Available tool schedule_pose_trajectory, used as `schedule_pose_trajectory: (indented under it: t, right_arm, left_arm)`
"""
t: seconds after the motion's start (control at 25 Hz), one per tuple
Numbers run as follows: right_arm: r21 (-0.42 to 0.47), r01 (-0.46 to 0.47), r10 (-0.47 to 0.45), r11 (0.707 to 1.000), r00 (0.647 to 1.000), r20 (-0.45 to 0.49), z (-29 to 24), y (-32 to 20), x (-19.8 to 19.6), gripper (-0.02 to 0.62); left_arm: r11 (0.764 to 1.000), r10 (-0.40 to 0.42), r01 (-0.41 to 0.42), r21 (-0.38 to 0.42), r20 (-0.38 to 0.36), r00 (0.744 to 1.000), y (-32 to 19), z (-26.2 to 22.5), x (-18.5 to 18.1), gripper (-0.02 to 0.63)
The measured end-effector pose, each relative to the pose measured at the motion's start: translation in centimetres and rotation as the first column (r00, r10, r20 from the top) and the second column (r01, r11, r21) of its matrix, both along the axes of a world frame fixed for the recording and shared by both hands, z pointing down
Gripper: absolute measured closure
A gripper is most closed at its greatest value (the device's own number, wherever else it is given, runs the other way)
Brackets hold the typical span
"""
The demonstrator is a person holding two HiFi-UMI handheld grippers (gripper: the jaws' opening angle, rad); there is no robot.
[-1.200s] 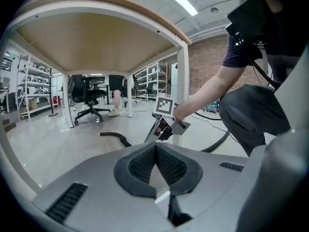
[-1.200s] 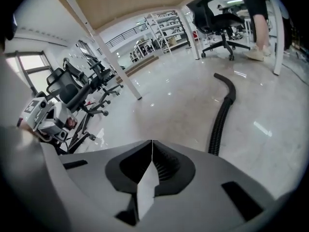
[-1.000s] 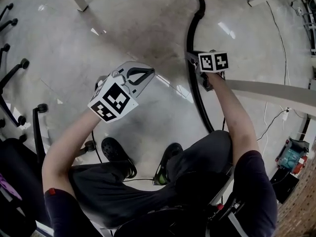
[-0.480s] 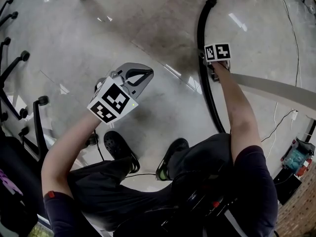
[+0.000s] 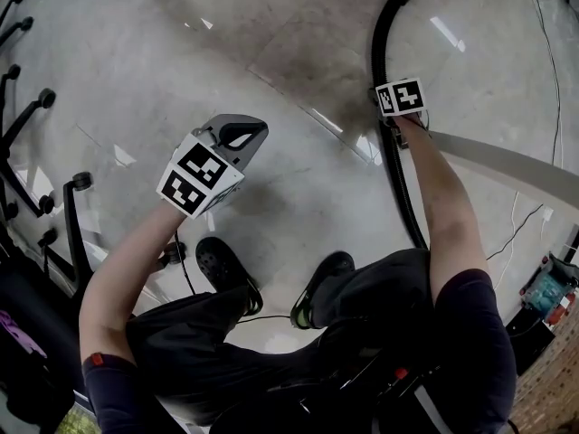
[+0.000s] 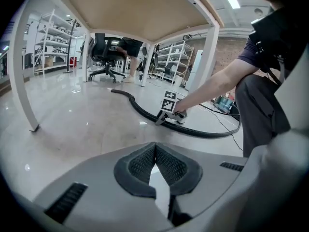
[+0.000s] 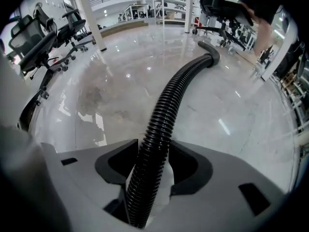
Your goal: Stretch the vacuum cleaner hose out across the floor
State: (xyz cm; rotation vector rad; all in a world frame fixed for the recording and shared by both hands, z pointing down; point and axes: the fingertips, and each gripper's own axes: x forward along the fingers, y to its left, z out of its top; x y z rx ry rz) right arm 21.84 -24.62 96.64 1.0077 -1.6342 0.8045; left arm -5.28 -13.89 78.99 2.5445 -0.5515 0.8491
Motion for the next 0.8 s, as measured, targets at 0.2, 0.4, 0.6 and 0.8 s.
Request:
schedule_pose_trajectory:
  t: [0.2, 0.4, 0.6, 0.8]
  right_arm:
    - [0.014, 0.122, -0.122, 0.992, 0.992, 0.029, 0.2, 0.5, -3.0, 0.408]
    - [0.018, 0.263, -0.263, 0.965, 0.962, 0.075, 0.1, 1.7, -7.4, 0.408]
    - [0.014, 0.439, -0.437, 0.898, 0.89, 0.126, 0.0, 4.4, -12.5, 0.407]
    - [-0.012, 0.585, -0.576, 0.811, 0.801, 0.162, -0.2, 7.8, -16.8, 0.405]
  left_arm:
    - [1.0, 0.012, -0.012, -0.007, 0.034, 0.999, 0.0, 1.1, -0.6, 0.598]
    - [1.0, -0.001, 0.001, 0.006, 0.034, 0.999, -0.7, 0.9, -0.9, 0.597]
    - [1.0, 0.008, -0.008, -0.002, 0.062, 0.998, 0.0, 1.7, -1.4, 0.598]
    - [0.999, -0.016, 0.019, -0.05, 0.079, 0.997, -0.1, 2.5, -2.4, 0.598]
